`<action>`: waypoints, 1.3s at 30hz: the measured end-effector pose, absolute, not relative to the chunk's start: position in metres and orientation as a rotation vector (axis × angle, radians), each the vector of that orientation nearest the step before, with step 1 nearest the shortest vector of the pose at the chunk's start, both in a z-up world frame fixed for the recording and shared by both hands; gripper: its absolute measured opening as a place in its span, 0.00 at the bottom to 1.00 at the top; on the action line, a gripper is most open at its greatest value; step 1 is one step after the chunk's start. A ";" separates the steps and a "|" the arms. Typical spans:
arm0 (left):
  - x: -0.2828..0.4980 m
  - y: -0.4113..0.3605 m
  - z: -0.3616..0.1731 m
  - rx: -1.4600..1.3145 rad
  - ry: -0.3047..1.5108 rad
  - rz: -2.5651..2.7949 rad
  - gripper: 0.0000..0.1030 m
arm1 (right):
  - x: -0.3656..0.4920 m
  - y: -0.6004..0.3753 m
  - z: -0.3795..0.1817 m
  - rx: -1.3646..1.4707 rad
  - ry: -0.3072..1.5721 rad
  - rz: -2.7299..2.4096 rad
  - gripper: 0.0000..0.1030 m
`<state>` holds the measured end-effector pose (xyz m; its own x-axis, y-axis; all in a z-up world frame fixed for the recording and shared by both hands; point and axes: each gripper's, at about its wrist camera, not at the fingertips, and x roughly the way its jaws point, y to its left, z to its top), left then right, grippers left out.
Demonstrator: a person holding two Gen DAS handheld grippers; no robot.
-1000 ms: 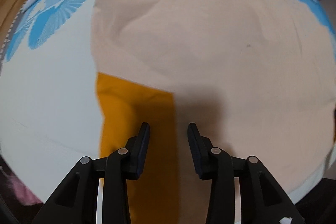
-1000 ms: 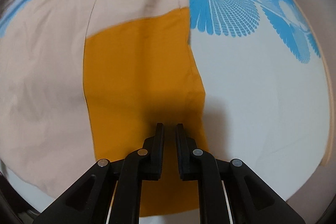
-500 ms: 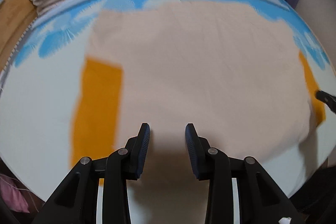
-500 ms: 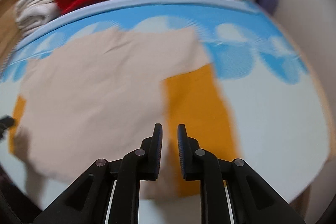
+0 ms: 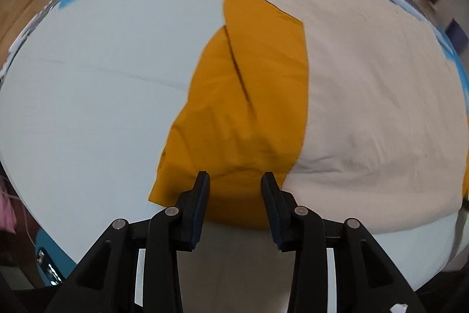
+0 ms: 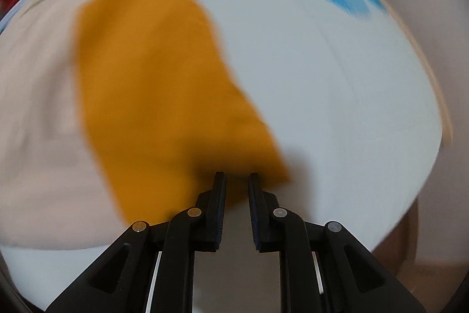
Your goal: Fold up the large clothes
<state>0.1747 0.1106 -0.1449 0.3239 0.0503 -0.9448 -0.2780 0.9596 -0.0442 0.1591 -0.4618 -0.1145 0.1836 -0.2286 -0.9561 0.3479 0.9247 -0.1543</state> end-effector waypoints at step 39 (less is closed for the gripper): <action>0.106 0.160 -0.146 -0.903 1.181 0.092 0.23 | 0.171 -0.271 -0.107 -0.024 1.165 0.018 0.20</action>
